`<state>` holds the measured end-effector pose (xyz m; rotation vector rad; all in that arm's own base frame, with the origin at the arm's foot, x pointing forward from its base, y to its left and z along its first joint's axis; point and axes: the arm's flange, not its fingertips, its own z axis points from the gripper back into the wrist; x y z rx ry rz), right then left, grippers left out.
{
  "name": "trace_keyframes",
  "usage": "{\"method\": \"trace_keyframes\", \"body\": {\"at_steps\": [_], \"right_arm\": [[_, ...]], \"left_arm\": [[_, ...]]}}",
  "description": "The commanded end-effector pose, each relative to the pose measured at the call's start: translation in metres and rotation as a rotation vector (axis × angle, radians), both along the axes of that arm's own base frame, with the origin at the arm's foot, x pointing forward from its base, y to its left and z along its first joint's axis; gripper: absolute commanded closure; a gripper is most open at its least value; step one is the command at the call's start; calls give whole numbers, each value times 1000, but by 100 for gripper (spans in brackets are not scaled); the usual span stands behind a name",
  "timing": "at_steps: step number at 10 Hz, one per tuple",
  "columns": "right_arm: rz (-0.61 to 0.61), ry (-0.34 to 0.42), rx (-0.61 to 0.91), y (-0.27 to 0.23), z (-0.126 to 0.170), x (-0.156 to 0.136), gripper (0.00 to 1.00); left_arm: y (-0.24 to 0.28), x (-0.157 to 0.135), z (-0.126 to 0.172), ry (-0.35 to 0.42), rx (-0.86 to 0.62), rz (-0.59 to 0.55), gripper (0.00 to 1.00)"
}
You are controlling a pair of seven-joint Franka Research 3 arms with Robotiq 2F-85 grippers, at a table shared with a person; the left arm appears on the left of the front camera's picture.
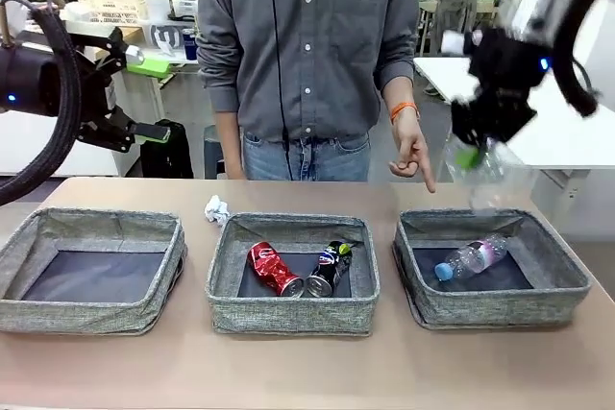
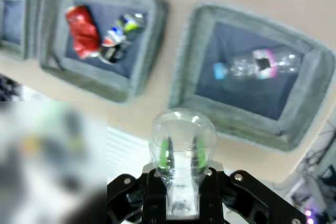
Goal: Sort the waste into the appropriate baskets.
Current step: Place the picked waste into the Fabric basket indicated by the person.
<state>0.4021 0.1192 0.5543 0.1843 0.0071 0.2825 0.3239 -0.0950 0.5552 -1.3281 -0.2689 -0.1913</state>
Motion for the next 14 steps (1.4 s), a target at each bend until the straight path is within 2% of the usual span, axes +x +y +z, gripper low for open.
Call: {"method": "trace_keyframes", "body": {"at_steps": [1, 2, 3, 5, 12, 13, 14], "right_arm": [[20, -129, -23, -12, -35, -11, 80], [-21, -197, 22, -21, -52, -12, 80], [-62, -232, 95, -26, -63, -11, 80], [-107, -225, 170, -28, -75, -4, 80], [-108, -205, 150, -19, -74, 3, 80], [-114, -212, 154, -19, -75, 3, 23], [-128, -212, 143, -21, -74, 3, 23]], "left_arm": [[0, -1, 2, 8, -6, 2, 0], [0, -1, 2, 8, -6, 2, 0], [0, -1, 2, 8, -6, 2, 0], [0, -1, 2, 8, -6, 2, 0], [0, -1, 2, 8, -6, 2, 0], [0, -1, 2, 8, -6, 2, 0], [0, -1, 2, 8, -6, 2, 0]]}}
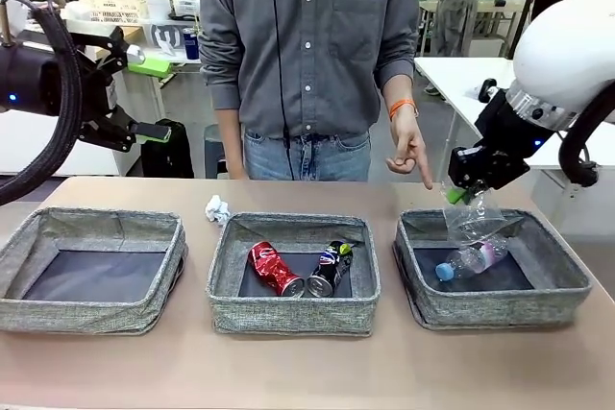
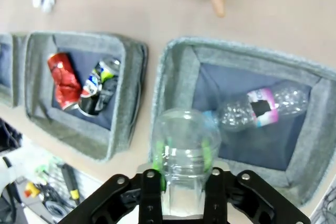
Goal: Sort the waste into the appropriate baskets.
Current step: Place the picked waste into the Fabric basket indicated by the person.
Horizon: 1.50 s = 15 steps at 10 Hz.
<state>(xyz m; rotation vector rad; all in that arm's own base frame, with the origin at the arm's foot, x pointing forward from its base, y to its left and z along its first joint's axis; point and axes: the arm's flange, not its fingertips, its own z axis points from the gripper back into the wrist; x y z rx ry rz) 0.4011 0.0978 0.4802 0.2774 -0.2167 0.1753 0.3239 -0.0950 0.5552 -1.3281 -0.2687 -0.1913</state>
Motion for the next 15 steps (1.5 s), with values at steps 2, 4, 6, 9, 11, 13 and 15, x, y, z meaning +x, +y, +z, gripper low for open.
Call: {"method": "trace_keyframes", "body": {"at_steps": [2, 4, 6, 9, 11, 13, 15], "right_arm": [[-16, -20, 10, -3, 2, 4, 18], [-26, -22, 17, -2, 2, 4, 0], [-30, -19, 20, -1, 2, 5, 0], [-25, -27, 12, 1, 8, 5, 0], [-35, 20, 31, 7, 26, 6, 0], [-39, 372, 380, 20, 79, 18, 0], [65, 538, 717, 36, 99, 27, 0]], "left_arm": [[0, -1, 2, 8, -6, 2, 0], [0, -1, 2, 8, -6, 2, 0], [0, -1, 2, 8, -6, 2, 0], [0, -1, 2, 8, -6, 2, 0], [0, -1, 2, 8, -6, 2, 0], [0, -1, 2, 8, -6, 2, 0], [0, -1, 2, 8, -6, 2, 0]]}}
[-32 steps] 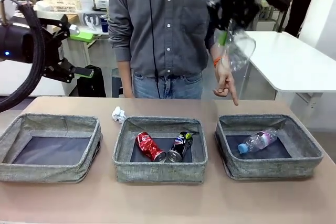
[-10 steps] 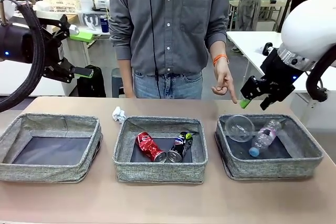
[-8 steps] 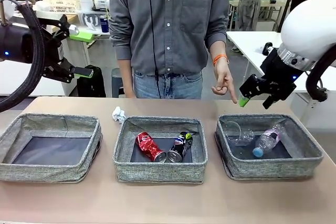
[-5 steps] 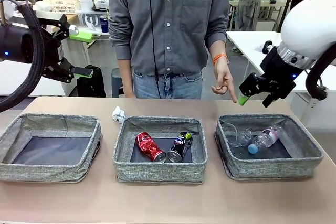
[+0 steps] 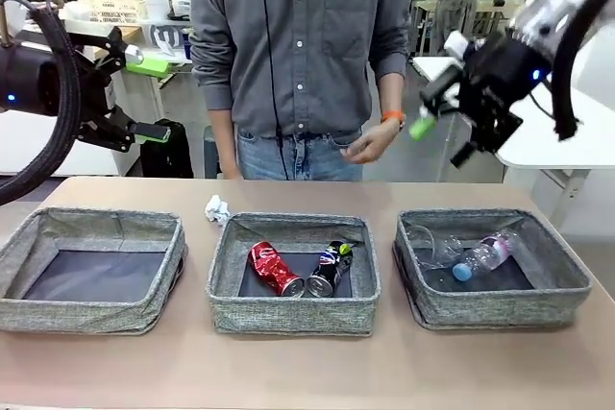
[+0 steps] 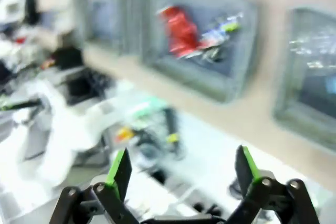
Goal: Sort the waste into the appropriate baskets.
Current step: Place the picked waste into the Fabric basket indicated by the person.
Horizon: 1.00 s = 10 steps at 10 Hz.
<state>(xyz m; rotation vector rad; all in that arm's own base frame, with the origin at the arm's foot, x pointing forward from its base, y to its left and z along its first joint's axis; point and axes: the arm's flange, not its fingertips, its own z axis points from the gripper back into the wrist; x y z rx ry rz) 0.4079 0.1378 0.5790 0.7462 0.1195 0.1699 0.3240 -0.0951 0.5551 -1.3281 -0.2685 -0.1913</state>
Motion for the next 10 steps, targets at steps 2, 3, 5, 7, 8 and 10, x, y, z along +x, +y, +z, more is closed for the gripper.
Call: {"method": "trace_keyframes", "body": {"at_steps": [2, 3, 5, 7, 8, 10], "right_arm": [[-147, 139, 567, -3, 12, 11, 0], [-136, 89, 565, 3, 17, 6, 0], [-73, 136, 448, 2, 27, 17, 0], [-73, 136, 448, 2, 27, 17, 0], [-73, 136, 448, 2, 27, 17, 0], [-73, 136, 448, 2, 27, 17, 0]], "left_arm": [[0, -1, 2, 8, -6, 2, 0], [0, -1, 2, 8, -6, 2, 0], [0, -1, 2, 8, -6, 2, 0], [0, -1, 2, 8, -6, 2, 0], [0, -1, 2, 8, -6, 2, 0], [0, -1, 2, 8, -6, 2, 0]]}}
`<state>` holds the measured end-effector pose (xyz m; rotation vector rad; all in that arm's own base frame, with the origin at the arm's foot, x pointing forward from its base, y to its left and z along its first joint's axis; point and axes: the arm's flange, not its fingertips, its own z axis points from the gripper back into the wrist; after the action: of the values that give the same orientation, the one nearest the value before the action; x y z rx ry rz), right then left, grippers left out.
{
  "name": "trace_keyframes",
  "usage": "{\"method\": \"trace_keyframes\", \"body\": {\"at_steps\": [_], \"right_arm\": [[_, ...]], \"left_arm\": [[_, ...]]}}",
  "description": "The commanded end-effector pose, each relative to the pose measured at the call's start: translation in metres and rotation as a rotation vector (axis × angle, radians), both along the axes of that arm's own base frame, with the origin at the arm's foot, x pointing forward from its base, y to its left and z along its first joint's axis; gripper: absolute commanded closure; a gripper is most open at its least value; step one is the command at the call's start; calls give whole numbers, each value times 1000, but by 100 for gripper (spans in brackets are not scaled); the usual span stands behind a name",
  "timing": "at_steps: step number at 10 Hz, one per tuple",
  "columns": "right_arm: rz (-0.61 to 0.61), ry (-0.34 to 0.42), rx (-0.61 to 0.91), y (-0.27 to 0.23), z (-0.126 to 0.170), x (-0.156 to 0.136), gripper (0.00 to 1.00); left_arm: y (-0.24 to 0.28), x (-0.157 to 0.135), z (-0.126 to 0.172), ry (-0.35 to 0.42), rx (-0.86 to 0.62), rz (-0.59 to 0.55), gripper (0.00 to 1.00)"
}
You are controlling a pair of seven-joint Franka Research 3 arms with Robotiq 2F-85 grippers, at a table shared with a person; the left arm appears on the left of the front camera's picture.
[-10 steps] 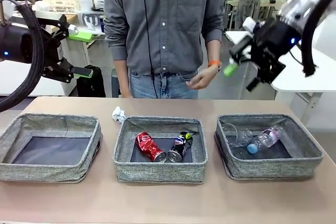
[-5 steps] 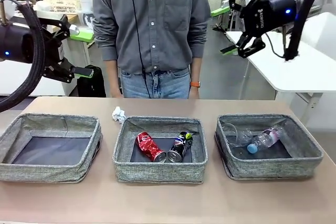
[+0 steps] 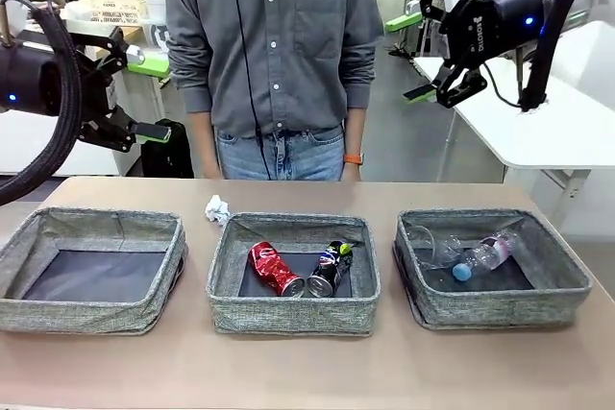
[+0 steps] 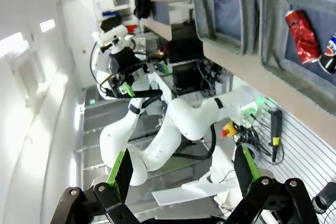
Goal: Sort the waste into the appropriate baskets.
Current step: Place the picked waste into the Fabric basket indicated by the person, then pick up the waste item pointed out by the person.
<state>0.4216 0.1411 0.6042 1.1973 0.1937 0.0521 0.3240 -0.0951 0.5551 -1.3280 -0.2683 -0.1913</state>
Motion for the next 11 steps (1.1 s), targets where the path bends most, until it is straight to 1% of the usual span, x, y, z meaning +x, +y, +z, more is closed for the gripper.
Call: {"method": "trace_keyframes", "body": {"at_steps": [1, 11], "right_arm": [[13, -17, 13, -2, 1, 3, 0], [13, -17, 13, -2, 1, 3, 0]], "left_arm": [[0, -1, 2, 8, -6, 2, 0], [0, -1, 2, 8, -6, 2, 0]]}}
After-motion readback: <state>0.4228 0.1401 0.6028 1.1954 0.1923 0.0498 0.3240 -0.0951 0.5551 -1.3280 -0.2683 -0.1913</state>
